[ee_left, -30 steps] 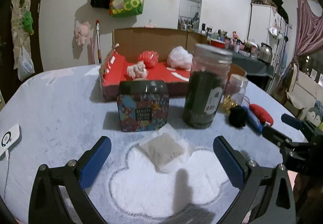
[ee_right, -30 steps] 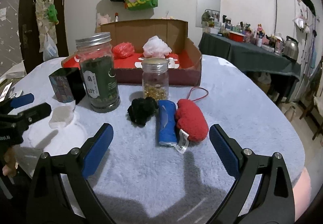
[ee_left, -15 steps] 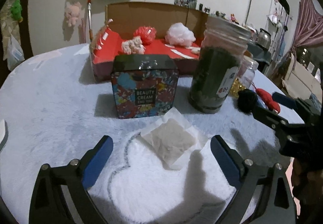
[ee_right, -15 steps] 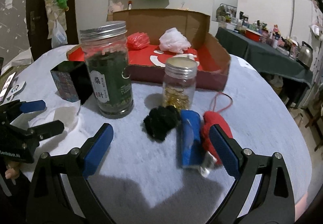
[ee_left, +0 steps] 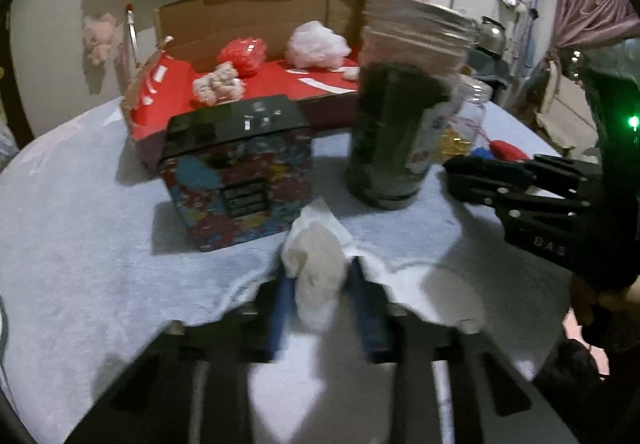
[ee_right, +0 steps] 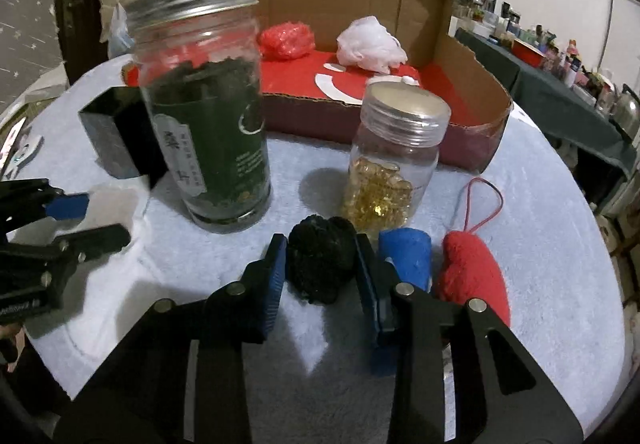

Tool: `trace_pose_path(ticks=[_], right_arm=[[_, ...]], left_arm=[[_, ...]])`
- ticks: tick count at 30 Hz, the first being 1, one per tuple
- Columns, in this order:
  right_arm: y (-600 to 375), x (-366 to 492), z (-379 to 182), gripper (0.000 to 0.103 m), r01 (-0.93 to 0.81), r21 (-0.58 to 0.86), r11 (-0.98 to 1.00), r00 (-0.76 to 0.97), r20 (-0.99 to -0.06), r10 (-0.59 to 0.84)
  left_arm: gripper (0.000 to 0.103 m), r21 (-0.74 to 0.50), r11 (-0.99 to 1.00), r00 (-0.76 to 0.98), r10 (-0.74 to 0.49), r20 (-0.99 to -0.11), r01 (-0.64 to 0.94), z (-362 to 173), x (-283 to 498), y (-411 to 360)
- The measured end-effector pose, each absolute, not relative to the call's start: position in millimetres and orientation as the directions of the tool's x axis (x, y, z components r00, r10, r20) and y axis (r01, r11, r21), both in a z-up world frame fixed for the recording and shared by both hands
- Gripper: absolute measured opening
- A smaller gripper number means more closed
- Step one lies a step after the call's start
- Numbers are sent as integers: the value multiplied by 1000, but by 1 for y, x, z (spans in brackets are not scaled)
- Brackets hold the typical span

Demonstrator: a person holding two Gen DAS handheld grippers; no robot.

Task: Organize soft objects
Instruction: 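Grasp the white cotton pad with the left tool while the right tool grasps the black fluffy ball, then carry the cotton pad and black ball with both tools over the box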

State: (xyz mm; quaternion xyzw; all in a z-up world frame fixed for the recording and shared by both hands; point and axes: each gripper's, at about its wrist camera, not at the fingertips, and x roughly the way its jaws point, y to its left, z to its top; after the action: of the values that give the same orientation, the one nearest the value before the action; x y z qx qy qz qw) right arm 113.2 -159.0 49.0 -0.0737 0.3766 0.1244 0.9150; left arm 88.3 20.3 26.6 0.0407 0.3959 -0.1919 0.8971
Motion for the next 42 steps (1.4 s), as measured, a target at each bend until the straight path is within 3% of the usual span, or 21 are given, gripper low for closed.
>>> trace_pose_path(ticks=[6,12,31,42], right_arm=[[-167,97,59,28,-327,77,942,668,-686,288],[-165,92,62,27,-354,105,929,657,-680,327],[-201,97,73,28,-287,161,944,668,-673,317],[-233,105,81,28,-241,148,959,673,-686,275]], left_arm=[[16,-170,886,567,-413,-713,431,37,88,14],[16,-196,861,547,-458,-701,470,45,92,-1],[16,-239,889,549,-434,-714,392,48,94,37],[16,-195,935,570,-338,-749,298,49,93,90]])
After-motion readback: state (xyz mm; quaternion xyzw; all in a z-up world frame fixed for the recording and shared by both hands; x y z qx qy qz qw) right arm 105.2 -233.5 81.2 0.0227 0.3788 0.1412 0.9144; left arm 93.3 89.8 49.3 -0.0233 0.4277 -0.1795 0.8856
